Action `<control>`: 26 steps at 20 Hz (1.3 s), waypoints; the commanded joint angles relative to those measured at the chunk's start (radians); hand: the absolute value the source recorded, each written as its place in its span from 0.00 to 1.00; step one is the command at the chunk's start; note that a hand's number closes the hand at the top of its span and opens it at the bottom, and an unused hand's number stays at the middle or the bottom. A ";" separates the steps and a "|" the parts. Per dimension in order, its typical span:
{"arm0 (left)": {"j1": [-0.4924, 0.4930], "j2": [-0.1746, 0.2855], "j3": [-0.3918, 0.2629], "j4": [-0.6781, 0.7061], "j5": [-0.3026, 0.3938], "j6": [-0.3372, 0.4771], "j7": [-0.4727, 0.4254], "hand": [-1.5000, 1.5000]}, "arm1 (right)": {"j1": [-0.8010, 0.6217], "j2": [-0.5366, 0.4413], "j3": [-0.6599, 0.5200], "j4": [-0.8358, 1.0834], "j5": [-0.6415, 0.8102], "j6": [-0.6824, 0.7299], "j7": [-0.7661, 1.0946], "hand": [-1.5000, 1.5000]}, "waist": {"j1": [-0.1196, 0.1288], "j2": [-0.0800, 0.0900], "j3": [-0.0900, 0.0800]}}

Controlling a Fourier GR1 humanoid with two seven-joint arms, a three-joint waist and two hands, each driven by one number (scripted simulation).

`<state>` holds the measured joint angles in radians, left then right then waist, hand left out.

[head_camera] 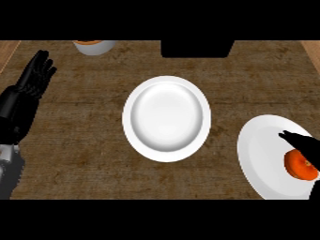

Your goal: Pick the squash from the plate and place it in the plate

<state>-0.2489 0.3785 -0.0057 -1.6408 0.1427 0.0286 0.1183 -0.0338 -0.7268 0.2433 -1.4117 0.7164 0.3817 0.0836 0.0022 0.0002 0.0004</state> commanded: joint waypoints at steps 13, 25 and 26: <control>0.018 -0.047 0.051 0.094 -0.052 -0.063 -0.097 0.50 | -0.067 0.116 -0.058 0.134 0.198 -0.264 -0.155 1.00 | -0.003 0.000 0.000; 0.073 -0.048 0.070 0.011 -0.043 -0.054 -0.049 0.50 | 0.262 0.186 -0.291 -0.083 0.213 -0.536 0.190 1.00 | -0.040 -0.010 -0.003; 0.023 -0.030 0.088 0.023 -0.030 -0.065 -0.021 0.50 | 0.277 0.178 -0.297 -0.165 0.216 -0.516 0.211 1.00 | -0.032 -0.007 -0.002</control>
<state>-0.2346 0.3412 0.0693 -1.6152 0.1029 -0.0184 0.1052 0.1359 -0.5542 0.0096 -1.4344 0.9364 -0.0962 0.2028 -0.0346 -0.0084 -0.0023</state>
